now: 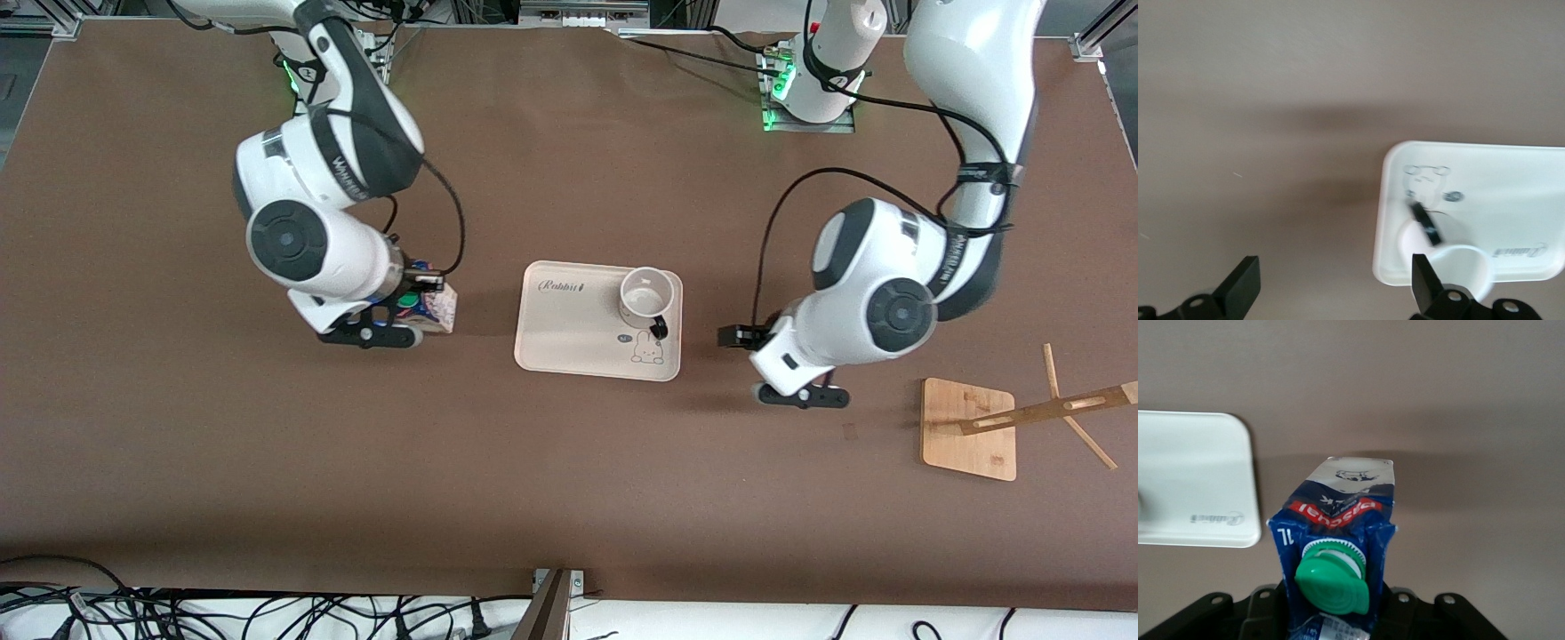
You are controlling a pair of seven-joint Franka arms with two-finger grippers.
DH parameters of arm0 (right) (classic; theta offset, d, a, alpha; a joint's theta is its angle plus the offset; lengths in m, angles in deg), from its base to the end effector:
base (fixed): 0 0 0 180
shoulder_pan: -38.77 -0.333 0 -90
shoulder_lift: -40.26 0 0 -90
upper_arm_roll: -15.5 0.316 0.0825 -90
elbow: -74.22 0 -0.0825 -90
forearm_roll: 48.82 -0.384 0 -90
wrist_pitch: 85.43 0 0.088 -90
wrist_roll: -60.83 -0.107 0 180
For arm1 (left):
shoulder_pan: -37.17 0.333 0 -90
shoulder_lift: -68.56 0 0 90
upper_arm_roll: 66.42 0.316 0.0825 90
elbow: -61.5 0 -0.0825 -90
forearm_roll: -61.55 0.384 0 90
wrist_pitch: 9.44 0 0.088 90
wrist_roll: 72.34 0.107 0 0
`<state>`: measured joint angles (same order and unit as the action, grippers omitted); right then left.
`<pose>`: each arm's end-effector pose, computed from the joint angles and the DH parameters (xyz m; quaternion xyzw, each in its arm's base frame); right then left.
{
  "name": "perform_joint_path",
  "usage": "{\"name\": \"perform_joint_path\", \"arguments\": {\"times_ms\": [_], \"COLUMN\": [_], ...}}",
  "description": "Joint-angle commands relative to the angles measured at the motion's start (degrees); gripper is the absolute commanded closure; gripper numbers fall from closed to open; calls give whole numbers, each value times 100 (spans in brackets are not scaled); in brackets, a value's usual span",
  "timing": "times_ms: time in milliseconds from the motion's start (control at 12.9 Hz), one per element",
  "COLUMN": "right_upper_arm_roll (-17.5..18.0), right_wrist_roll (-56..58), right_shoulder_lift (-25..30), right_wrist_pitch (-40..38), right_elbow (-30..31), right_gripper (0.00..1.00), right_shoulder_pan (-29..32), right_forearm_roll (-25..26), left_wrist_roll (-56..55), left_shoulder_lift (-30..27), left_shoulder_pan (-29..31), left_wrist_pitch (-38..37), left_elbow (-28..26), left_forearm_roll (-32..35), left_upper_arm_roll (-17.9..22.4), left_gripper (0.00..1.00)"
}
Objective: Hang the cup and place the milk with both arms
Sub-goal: 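Lift the milk carton off the tray while the left gripper reaches the mug, then grasp the white mug rim with the left gripper while the right lowers carton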
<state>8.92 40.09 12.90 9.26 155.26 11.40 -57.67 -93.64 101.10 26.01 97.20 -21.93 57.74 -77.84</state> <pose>0.6154 0.2635 0.4100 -0.9918 0.0117 0.1272 0.0039 0.6440 -0.2487 0.3480 0.9934 0.0120 -0.1024 0.0507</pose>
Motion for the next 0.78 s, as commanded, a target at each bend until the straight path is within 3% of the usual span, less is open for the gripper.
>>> {"name": "perform_joint_path", "arguments": {"times_ms": [0,233,544,700], "right_upper_arm_roll": [-386,-650,-940,-1002], "right_wrist_roll": [754,1045,1589,1827], "right_shoulder_lift": [64,169,178,222], "right_wrist_pitch": [-100,-74,137,286], "right_elbow": [183,490,903,1079], "right_gripper": [61,61,61,60], "right_shoulder_pan": [65,65,74,74], "right_forearm_roll": [-20,-20,-29,-29], "left_wrist_roll": [-1328,-3068,-3977,-4250], "left_shoulder_lift": [67,226,436,612], "left_shoulder_pan": [-534,-729,-764,-1088], "left_wrist_pitch": [259,463,568,751], "left_elbow": [20,29,20,20], "left_forearm_roll": [501,530,460,503], "left_upper_arm_roll": [43,34,-1,-45], "left_gripper": [0,0,0,0]}}
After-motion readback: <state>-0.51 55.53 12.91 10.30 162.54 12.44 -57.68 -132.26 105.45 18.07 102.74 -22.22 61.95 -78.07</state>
